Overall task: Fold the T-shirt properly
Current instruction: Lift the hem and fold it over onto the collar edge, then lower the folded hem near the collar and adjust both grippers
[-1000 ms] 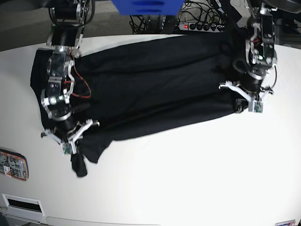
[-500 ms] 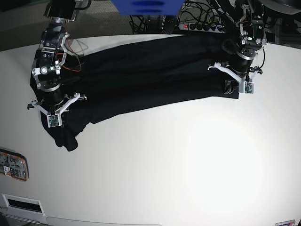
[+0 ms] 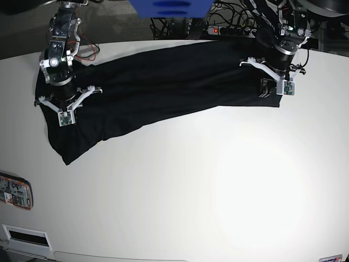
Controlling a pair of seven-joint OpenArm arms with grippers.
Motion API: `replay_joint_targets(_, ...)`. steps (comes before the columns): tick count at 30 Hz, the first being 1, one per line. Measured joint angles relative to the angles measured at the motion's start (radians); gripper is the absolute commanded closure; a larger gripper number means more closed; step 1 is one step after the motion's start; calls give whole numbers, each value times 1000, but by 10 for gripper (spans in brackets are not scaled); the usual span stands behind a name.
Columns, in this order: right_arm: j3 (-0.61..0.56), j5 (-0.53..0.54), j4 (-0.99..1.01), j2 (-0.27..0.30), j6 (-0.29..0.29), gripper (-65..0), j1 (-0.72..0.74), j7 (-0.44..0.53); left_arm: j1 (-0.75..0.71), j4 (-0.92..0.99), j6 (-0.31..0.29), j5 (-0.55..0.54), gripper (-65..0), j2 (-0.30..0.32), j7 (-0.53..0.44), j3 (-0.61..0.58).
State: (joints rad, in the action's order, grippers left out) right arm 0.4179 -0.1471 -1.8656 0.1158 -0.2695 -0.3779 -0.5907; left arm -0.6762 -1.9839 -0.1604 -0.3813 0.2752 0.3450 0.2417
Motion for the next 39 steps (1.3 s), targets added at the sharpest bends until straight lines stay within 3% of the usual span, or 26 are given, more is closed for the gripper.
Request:
replay_joint_targets(21, 76, 8, 0, -2, -7, 0, -57, 8, -94, -17, -11, -5, 0, -1, 0, 47)
replay_joint_targets(23, 76, 8, 0, -2, -7, -97, -57, 8, -94, -17, -11, -5, 0, -2, 0, 47)
replay_joint_targets(24, 76, 6, 0, -2, -7, -143, -57, 10, -94, -16, -11, -5, -12, -11, 0, 47)
replay_joint_targets(25, 76, 5, 0, -2, -6, -173, -57, 11, -93, -16, -3, -4, -77, -24, 0, 49)
replay_joint_targets(27, 76, 5, 0, -2, -3, -186, -57, 11, -93, -16, 0, 0, -200, -46, 0, 50)
replay_joint_targets(29, 77, 5, 0, -1, -2, -186, -57, 33, -95, -15, -1, 0, -262, -30, 1, 40)
replay_joint_targets(34, 79, 5, 0, -2, -3, -192, -57, 80, -92, -15, -1, 0, -230, -18, 0, 21)
replay_joint_targets(39, 162, 3, -47, -2, 0, -189, -61, 74, -97, -31, 0, 0, -195, -26, 1, 27)
